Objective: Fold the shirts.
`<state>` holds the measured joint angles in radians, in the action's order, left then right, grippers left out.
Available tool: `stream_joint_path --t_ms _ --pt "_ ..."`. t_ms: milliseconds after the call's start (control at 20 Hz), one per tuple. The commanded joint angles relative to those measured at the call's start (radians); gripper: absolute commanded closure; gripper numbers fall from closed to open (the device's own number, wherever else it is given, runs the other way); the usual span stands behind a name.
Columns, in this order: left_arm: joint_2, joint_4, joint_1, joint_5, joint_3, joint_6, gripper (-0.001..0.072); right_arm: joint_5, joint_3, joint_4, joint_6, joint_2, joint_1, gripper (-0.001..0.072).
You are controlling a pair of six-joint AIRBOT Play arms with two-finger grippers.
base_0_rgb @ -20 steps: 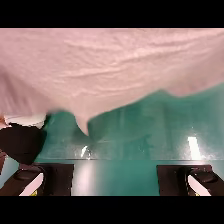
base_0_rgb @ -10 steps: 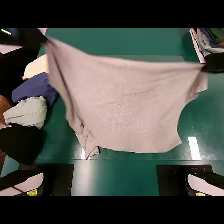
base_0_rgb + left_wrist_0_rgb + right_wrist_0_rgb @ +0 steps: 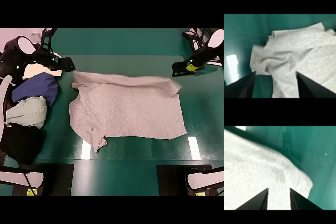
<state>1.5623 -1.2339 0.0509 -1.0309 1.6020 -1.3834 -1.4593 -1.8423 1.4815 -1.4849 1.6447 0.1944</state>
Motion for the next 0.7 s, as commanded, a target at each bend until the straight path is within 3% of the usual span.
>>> stream_joint_path --t_ms 0,200,450,650 --pt "-0.008 -0.001 -0.058 -0.116 0.016 -0.045 0.012 -0.073 -0.088 -0.104 0.029 0.032 -0.021 0.0396" --pt "-0.122 -0.001 -0.175 -0.28 -0.095 -0.057 0.012 -0.123 0.044 -0.463 0.079 -0.082 -0.128 0.0396" --pt "-0.384 0.074 -0.198 -0.19 -0.586 -0.042 0.0119 -0.058 0.435 -0.504 0.101 -0.341 -0.229 0.0397" --pt "-0.475 0.251 -0.198 -0.121 -0.896 0.038 0.0119 0.014 0.682 -0.686 0.127 -0.506 -0.33 0.0397"
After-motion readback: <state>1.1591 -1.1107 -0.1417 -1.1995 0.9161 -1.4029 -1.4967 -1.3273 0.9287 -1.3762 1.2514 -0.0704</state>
